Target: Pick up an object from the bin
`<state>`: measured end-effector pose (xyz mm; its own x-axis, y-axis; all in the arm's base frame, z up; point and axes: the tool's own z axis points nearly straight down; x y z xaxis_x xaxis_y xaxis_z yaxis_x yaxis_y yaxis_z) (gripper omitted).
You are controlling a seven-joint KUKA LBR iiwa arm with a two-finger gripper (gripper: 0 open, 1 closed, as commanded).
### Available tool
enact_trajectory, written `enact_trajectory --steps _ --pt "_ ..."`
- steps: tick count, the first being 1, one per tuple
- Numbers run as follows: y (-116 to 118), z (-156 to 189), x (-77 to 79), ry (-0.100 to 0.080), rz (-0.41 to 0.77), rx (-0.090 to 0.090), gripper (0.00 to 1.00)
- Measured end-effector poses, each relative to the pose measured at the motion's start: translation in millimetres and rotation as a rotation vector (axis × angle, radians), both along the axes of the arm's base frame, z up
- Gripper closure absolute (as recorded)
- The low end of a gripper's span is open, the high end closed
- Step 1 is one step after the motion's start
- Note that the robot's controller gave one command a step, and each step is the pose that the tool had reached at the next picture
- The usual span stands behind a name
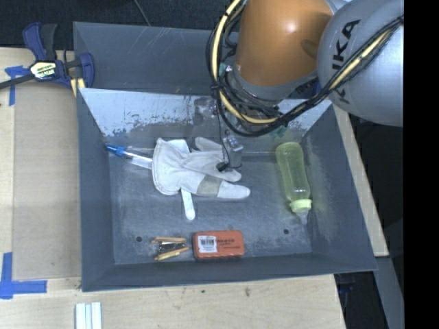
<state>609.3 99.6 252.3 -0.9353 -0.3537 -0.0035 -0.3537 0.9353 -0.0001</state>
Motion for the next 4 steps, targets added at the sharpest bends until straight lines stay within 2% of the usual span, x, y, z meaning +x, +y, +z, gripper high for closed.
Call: enact_trajectory --steps 1,2,3,4 --pt "-12.4 -34.7 3.9 -0.003 0.035 0.000 0.00" --pt "-39.9 -55.2 -23.6 0.001 -0.007 0.000 0.00" --pt "-39.6 -64.8 -8.2 -0.001 -0.045 0.000 0.00" --pt "7.8 -83.4 -25.5 -0.001 -0.009 -0.001 0.00"
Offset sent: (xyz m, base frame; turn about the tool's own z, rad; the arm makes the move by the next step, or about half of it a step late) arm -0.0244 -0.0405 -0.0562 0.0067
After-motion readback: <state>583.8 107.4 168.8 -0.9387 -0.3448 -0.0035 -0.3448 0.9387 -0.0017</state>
